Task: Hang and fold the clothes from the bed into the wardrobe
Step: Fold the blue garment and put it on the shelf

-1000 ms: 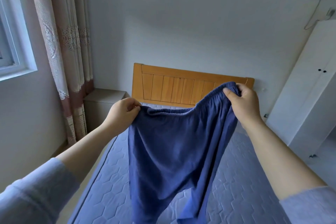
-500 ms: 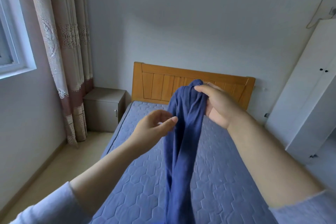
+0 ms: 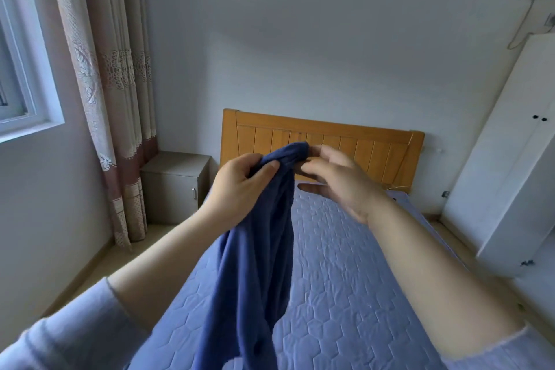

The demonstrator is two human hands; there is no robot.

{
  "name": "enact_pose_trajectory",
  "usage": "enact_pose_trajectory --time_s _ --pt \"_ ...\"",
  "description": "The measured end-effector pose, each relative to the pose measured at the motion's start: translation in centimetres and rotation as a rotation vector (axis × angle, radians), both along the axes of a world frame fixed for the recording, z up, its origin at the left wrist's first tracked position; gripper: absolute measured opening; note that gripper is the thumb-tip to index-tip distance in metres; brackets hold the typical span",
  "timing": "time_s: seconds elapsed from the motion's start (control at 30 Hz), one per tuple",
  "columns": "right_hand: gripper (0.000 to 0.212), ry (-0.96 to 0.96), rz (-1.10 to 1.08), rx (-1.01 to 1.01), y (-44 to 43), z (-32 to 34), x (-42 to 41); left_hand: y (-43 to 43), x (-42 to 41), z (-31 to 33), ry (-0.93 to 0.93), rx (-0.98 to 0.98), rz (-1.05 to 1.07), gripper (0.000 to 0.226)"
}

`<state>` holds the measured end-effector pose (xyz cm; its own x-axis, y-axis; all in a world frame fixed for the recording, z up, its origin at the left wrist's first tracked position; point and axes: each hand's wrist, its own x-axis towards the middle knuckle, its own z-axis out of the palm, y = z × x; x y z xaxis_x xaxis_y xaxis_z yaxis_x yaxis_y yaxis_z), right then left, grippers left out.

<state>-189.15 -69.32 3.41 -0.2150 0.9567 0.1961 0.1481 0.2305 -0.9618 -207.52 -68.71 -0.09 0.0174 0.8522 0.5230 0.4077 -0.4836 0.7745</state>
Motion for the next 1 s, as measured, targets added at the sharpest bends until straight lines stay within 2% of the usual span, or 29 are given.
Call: enact_pose_trajectory --time_s 0.13,0.2,0.27,0.33,0.4,0.47,0.53,0.73,0.8,0.9,1.0 --pt "0.024 -0.019 -0.059 -0.015 0.7 -2.0 0.0 0.6 -0.5 2.3 0.18 0.039 -0.019 0.031" --pt "0.027 -0.094 -0.074 -0.005 1.1 -2.8 -0.2 0.8 -0.8 3.2 0.238 0.043 -0.039 0.032" --pt "0.034 -0.119 0.022 -0.004 1.4 -3.5 -0.6 0.8 -1.0 3.9 0.293 0.041 -0.078 0.029" --pt "0.039 0.007 0.161 -0.045 1.6 -4.2 -0.7 0.8 -1.4 4.4 0.346 0.042 -0.124 0.026" --pt "0.029 0.138 0.259 -0.05 1.7 -4.5 -0.9 0.8 -2.0 4.6 0.367 0.057 -0.121 0.025" --pt "0.022 0.213 0.233 -0.021 1.6 -4.4 -1.0 1.0 -2.9 4.5 0.374 0.074 -0.052 0.024" --pt "0.025 0.189 0.142 0.03 1.5 -4.0 -1.1 1.3 -3.6 4.3 0.382 0.043 0.005 0.027" --pt "0.018 -0.104 0.08 0.231 1.0 -2.5 -2.2 0.8 -2.9 3.7 0.106 -0.235 -0.252 0.042" --pt "0.017 -0.127 0.07 0.239 0.9 -2.3 -2.3 1.0 -2.7 3.5 0.072 -0.219 -0.249 0.038" --pt "0.014 -0.139 0.086 0.231 0.9 -2.4 -1.8 1.5 -2.6 3.2 0.041 -0.12 -0.179 0.018" --pt "0.012 -0.149 0.114 0.19 0.9 -2.9 -0.9 2.2 -2.5 3.1 -0.057 -0.055 -0.093 0.014"
